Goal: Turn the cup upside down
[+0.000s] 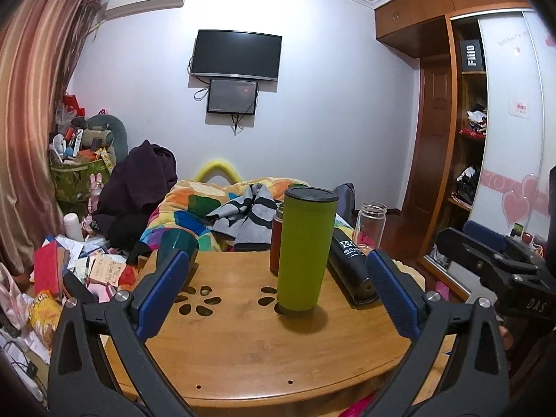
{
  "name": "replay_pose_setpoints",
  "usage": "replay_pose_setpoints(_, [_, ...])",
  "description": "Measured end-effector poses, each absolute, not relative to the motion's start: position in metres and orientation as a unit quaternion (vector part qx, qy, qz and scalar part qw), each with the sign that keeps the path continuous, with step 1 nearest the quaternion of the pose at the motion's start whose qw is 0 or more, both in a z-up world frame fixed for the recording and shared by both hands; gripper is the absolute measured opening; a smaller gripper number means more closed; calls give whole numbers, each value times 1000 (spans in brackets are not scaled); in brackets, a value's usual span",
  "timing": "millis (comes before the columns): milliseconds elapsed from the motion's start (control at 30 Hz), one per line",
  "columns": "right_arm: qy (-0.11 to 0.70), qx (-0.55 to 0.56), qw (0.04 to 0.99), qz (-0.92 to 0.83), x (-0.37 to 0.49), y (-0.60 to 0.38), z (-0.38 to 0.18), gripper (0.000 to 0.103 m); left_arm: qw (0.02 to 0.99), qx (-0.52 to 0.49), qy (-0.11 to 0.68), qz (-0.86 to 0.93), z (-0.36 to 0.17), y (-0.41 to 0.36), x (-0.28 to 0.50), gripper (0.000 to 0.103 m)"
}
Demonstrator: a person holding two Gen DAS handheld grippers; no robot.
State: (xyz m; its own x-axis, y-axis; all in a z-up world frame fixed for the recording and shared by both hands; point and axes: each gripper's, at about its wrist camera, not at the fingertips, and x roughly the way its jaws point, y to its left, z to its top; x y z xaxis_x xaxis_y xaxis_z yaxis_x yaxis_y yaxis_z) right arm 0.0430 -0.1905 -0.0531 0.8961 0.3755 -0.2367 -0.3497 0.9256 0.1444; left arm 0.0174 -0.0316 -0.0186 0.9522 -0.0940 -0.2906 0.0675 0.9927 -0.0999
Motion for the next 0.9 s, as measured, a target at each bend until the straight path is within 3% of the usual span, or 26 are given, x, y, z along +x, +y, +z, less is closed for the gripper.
replay_pose_setpoints(900, [141, 43, 970, 191, 42, -184, -58, 103, 990, -34, 137, -23, -15, -34, 9, 103])
